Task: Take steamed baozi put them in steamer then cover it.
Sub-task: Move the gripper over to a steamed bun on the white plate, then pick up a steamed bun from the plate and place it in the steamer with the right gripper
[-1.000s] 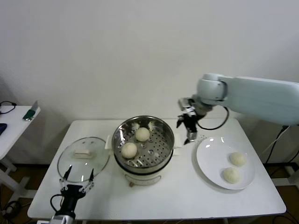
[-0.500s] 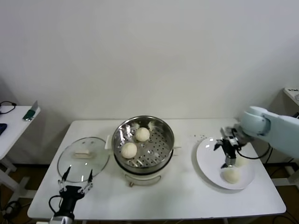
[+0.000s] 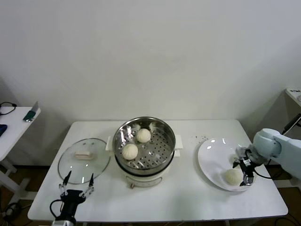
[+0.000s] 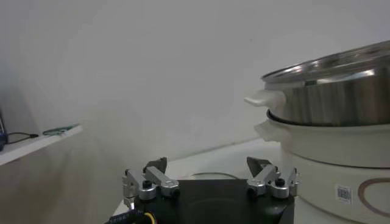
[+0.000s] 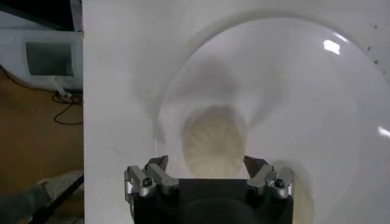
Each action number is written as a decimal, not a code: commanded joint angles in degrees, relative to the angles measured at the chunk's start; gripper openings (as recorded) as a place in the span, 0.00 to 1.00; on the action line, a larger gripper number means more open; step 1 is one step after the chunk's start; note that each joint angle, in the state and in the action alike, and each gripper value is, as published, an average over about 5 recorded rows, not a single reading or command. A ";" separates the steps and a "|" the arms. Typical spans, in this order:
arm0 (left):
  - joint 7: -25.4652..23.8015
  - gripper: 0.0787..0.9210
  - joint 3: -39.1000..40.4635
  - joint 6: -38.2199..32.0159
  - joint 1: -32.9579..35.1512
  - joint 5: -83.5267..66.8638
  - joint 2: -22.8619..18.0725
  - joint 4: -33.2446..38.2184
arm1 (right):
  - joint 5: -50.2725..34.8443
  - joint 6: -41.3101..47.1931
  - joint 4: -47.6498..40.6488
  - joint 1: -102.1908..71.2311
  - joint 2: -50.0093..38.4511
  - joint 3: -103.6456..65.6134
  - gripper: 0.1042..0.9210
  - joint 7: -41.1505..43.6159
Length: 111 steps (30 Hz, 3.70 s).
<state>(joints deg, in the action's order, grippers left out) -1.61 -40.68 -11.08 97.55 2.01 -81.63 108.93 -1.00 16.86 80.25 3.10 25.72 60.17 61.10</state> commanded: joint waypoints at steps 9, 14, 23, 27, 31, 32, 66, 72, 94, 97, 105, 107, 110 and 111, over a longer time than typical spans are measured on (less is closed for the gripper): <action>0.04 0.88 -0.10 -0.11 -0.35 0.01 -0.12 -0.85 | 1.48 -0.29 -5.46 -0.42 6.44 0.09 0.88 -0.42; 0.04 0.88 -0.36 -0.23 -0.33 -0.21 -0.05 -1.06 | 1.25 -0.34 -5.47 0.30 6.91 1.37 0.88 0.04; 0.05 0.88 -0.39 -0.51 -0.24 -0.32 -0.11 -1.45 | 1.40 -1.54 -5.42 1.51 6.00 3.12 0.83 1.14; 0.06 0.88 -0.36 -0.61 -0.22 -0.34 -0.14 -1.58 | 1.42 -1.86 -5.45 1.63 6.10 3.45 0.78 1.30; 0.06 0.88 -0.34 -0.65 -0.16 -0.34 -0.15 -1.52 | 1.41 -2.06 -5.42 1.80 6.36 3.66 0.75 1.33; 0.06 0.88 -0.34 -0.64 -0.13 -0.34 -0.16 -1.49 | 1.42 -2.24 -5.43 1.93 6.39 3.69 0.75 1.35; 0.09 0.88 -0.59 -1.19 1.84 -1.19 -1.41 0.55 | -2.24 -44.47 0.71 47.58 40.68 19.90 0.72 6.91; 0.12 0.88 -0.96 -1.26 2.50 -1.61 -1.34 1.41 | 1.29 -44.65 0.08 41.80 47.66 18.78 0.72 6.91; 0.15 0.88 -0.38 -1.36 1.77 -1.86 -1.79 0.47 | 4.50 -43.65 -2.17 28.38 55.36 19.79 0.73 9.39; 0.16 0.88 -0.42 -1.36 1.61 -1.99 -1.88 0.26 | 4.68 -43.65 -2.10 28.28 55.17 20.07 0.73 9.78; 0.18 0.88 -0.47 -1.59 1.62 -2.10 -1.91 -0.26 | 7.17 -43.88 -2.26 27.89 54.29 19.49 0.76 9.75; 0.19 0.88 -0.51 -1.60 1.55 -2.10 -1.91 -0.34 | 8.09 -44.22 -2.42 27.97 54.01 19.11 0.80 9.87; 0.20 0.88 -0.49 -1.55 1.50 -2.06 -1.99 -0.28 | 9.19 -44.83 -2.44 28.51 53.26 18.40 0.86 10.02; 0.20 0.88 -0.48 -1.54 1.50 -2.03 -2.01 -0.24 | 9.41 -44.98 -2.45 28.86 52.91 18.01 0.87 9.93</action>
<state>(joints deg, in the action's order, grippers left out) -1.43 -41.19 -12.69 99.09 -0.06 -83.61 108.68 6.00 -27.38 77.99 32.16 78.83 79.15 70.97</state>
